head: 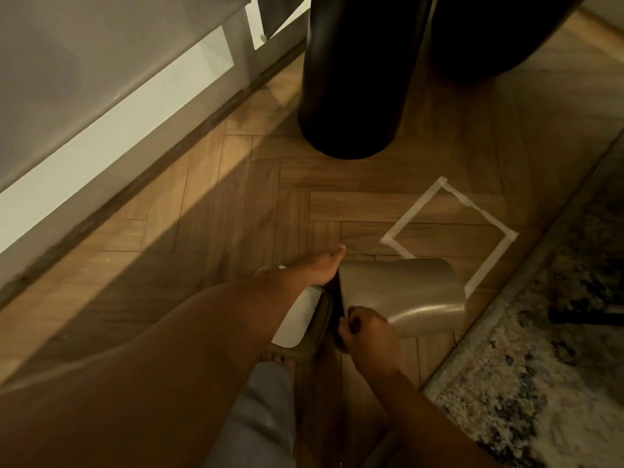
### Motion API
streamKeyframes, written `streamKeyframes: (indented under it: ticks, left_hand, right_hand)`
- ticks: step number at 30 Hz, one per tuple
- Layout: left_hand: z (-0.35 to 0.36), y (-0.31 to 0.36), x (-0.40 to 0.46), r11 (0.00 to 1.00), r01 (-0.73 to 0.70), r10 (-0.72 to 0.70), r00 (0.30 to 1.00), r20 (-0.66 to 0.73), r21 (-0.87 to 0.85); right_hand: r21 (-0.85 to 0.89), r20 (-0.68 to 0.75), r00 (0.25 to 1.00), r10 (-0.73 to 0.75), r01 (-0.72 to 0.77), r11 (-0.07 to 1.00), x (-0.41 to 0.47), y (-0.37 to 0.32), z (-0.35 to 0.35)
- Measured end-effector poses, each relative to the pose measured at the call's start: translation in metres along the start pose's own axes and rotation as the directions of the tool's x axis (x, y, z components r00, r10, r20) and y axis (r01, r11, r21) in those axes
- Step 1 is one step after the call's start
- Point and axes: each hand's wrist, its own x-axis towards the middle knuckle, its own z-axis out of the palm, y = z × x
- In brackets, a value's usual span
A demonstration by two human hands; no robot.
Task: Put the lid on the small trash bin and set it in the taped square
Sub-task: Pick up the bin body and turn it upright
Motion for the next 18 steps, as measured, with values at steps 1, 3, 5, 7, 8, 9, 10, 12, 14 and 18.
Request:
streamKeyframes:
  ticks: [1, 3, 5, 7, 8, 9, 10, 12, 14, 18]
  left_hand:
    - [0.001, 0.003, -0.005, 1.0, -0.014, 0.014, 1.0, 0.013, 0.011]
    - [0.003, 0.009, -0.014, 0.999, -0.047, 0.046, 0.998, 0.035, 0.014]
    - [0.004, 0.019, -0.024, 0.996, -0.094, 0.094, 0.995, 0.039, 0.003]
    - [0.002, 0.029, -0.033, 0.993, -0.12, 0.12, 0.992, 0.04, 0.001]
    - [0.002, 0.034, -0.038, 0.992, -0.127, 0.127, 0.991, 0.038, 0.005]
    - [0.003, 0.038, -0.042, 0.991, -0.131, 0.131, 0.991, 0.033, 0.006]
    - [0.004, 0.041, -0.045, 0.991, -0.136, 0.136, 0.99, 0.023, 0.005]
    - [0.008, 0.047, -0.052, 0.987, -0.161, 0.161, 0.987, -0.001, 0.0]
    - [0.012, 0.051, -0.062, 0.983, -0.183, 0.183, 0.983, 0.004, -0.017]
    - [0.014, 0.059, -0.088, 0.982, -0.189, 0.19, 0.981, 0.032, -0.02]
  right_hand:
    - [0.0, -0.004, 1.0, -0.004, 0.004, 1.0, -0.001, 0.0, -0.008]
    - [-0.026, -0.019, 1.0, -0.021, 0.02, 0.999, 0.0, 0.0, -0.026]
    - [-0.065, -0.032, 0.998, -0.046, 0.044, 0.997, 0.001, 0.001, -0.048]
    - [-0.103, -0.045, 0.995, -0.085, 0.08, 0.991, 0.003, 0.004, -0.071]
    - [-0.127, -0.058, 0.993, -0.102, 0.094, 0.987, 0.003, 0.006, -0.083]
    - [-0.148, -0.076, 0.99, -0.117, 0.105, 0.983, 0.003, 0.007, -0.094]
    - [-0.16, -0.098, 0.986, -0.132, 0.115, 0.98, 0.002, 0.008, -0.105]
    - [-0.173, -0.134, 0.979, -0.151, 0.127, 0.977, -0.001, 0.012, -0.126]
    - [-0.148, -0.151, 0.979, -0.134, 0.112, 0.983, -0.006, 0.018, -0.14]
    - [-0.032, -0.168, 0.983, -0.068, 0.064, 0.997, -0.02, 0.028, -0.159]
